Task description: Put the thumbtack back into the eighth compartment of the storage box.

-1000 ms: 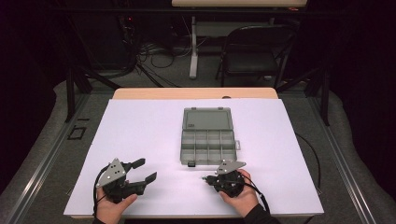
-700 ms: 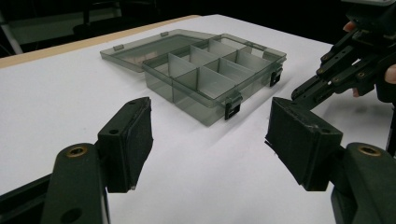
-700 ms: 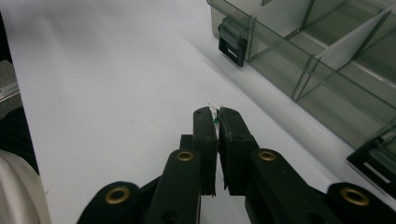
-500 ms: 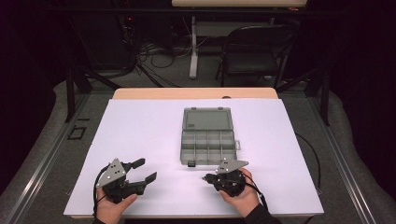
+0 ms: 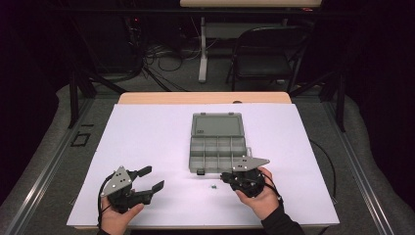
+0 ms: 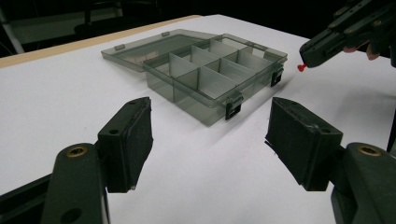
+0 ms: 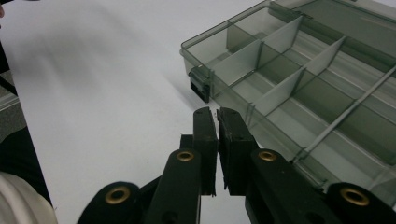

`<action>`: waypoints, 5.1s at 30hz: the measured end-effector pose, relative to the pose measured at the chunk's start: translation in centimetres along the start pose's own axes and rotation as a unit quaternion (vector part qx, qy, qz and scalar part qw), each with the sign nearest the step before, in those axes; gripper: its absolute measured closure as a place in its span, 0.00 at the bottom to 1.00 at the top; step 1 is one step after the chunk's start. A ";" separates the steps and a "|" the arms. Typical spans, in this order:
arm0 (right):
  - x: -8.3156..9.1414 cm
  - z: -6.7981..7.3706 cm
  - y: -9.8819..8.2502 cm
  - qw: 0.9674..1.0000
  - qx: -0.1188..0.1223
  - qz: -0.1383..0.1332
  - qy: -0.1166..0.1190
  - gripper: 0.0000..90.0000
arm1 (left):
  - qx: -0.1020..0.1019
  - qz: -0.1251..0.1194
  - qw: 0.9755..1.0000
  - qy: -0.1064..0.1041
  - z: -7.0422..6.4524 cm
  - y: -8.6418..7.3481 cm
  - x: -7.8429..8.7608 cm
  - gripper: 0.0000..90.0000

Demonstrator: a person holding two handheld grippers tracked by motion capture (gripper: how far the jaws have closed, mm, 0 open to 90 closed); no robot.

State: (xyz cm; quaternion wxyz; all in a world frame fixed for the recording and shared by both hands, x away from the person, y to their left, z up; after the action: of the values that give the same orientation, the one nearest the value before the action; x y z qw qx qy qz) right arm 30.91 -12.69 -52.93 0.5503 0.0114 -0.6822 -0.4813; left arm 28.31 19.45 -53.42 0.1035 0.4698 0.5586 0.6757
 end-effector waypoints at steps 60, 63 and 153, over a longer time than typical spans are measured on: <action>-2.7 -8.2 0.8 0.989 -0.085 0.064 -0.107 0.76 | 0.001 0.002 1.000 -0.004 0.1 -0.1 -0.1 0.34; -2.2 -8.0 0.9 0.989 -0.083 0.051 -0.109 0.66 | 0.001 0.002 1.000 -0.004 0.1 -0.1 -0.1 0.34; -5.9 1.1 -2.7 0.999 0.027 0.046 0.010 0.88 | 0.000 0.001 1.000 -0.004 0.1 -0.1 0.0 0.34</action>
State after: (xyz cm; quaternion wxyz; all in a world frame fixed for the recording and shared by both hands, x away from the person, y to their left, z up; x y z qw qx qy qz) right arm 31.03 -10.22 -59.01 0.5780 0.0000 -0.6892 -0.4369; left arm 28.37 19.56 -53.48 0.1047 0.4729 0.5575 0.6742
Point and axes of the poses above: each handheld gripper's, and its own axes: x roughly backward along the jaws, y roughly out of its top, z roughly to its left, the point moved 4 cm from there along -x, roughly forward along the jaws, and after that the axes turned 11 degrees about z, right-handed, at the moved point
